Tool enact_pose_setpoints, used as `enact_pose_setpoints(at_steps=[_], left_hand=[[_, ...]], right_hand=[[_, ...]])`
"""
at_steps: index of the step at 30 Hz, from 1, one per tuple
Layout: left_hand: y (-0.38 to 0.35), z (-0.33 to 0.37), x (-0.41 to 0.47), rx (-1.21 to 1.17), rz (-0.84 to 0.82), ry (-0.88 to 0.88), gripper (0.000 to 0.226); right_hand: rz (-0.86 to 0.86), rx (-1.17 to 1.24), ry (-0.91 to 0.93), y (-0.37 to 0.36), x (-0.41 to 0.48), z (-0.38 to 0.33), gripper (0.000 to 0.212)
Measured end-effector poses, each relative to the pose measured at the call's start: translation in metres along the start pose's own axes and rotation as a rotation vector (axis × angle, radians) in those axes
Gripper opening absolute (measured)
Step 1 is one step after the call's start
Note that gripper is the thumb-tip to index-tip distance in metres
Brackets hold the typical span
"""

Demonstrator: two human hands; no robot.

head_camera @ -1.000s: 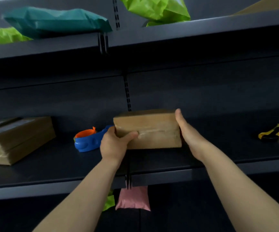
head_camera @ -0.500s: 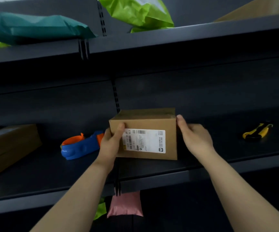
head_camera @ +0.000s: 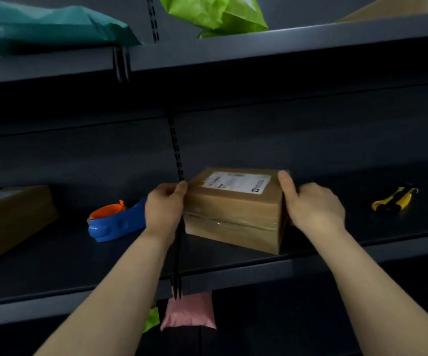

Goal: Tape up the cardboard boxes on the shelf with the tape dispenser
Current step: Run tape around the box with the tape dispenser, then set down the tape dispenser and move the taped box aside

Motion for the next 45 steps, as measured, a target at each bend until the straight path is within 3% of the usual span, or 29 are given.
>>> enact_pose_setpoints(at_steps=[3, 5, 7, 9, 11, 13, 14, 17, 21, 25, 28, 35, 40, 45], left_hand=[[-0.008, -0.012, -0.017, -0.017, 0.073, -0.046, 0.024], [-0.008, -0.014, -0.025, 0.019, 0.184, -0.110, 0.034], [-0.013, -0.016, -0.026, 0.009, 0.184, -0.081, 0.030], [-0.036, -0.024, -0.022, -0.124, -0.029, 0.034, 0.025], [-0.076, -0.022, -0.031, -0.282, -0.450, 0.103, 0.036], [-0.105, -0.020, -0.047, -0.197, -0.764, 0.069, 0.047], [-0.111, -0.022, -0.049, -0.102, -0.791, 0.048, 0.047], [-0.101, -0.035, -0.038, 0.091, -0.597, 0.040, 0.035], [-0.067, -0.045, -0.025, 0.082, -0.423, 0.079, 0.026], [-0.023, -0.039, -0.015, 0.115, -0.299, 0.063, 0.029], [0.013, -0.037, -0.010, 0.138, -0.222, 0.035, 0.031], [0.122, -0.037, 0.001, 0.215, 0.008, -0.056, 0.031], [0.227, -0.030, 0.007, 0.344, 0.281, -0.159, 0.039], [0.338, -0.026, 0.014, 0.396, 0.560, -0.128, 0.030]], right_hand=[[0.132, -0.015, 0.052, 0.001, 0.005, 0.008, 0.068], [0.132, 0.235, 0.248, -0.003, 0.001, -0.002, 0.052], [0.097, 0.372, 0.481, -0.006, -0.009, -0.019, 0.049], [0.085, 0.303, 0.637, -0.008, -0.022, -0.033, 0.049], [0.129, 0.043, 0.716, -0.015, -0.034, -0.044, 0.054], [0.197, -0.190, 0.708, -0.022, -0.040, -0.049, 0.053], [0.223, -0.253, 0.676, -0.023, -0.038, -0.050, 0.051], [0.227, -0.334, 0.523, -0.021, -0.021, -0.041, 0.047], [0.208, -0.311, 0.382, -0.020, -0.002, -0.034, 0.046], [0.238, -0.161, 0.585, -0.042, -0.018, -0.073, 0.041], [0.148, -0.018, 0.717, -0.071, -0.036, -0.115, 0.032], [-0.184, 0.190, 0.817, -0.141, -0.079, -0.206, 0.023], [-0.385, 0.310, 0.811, -0.189, -0.116, -0.274, 0.023], [-0.530, 0.473, 0.799, -0.229, -0.145, -0.340, 0.034]])
Point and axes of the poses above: each hand's wrist, its own x-axis towards the middle knuckle, its own y-axis out of the back of the hand, z = x × y, the point moved 7 cm from there along x, towards the middle knuckle, and after that the axes turned 4 degrees about -z, right-handed, at the moved point
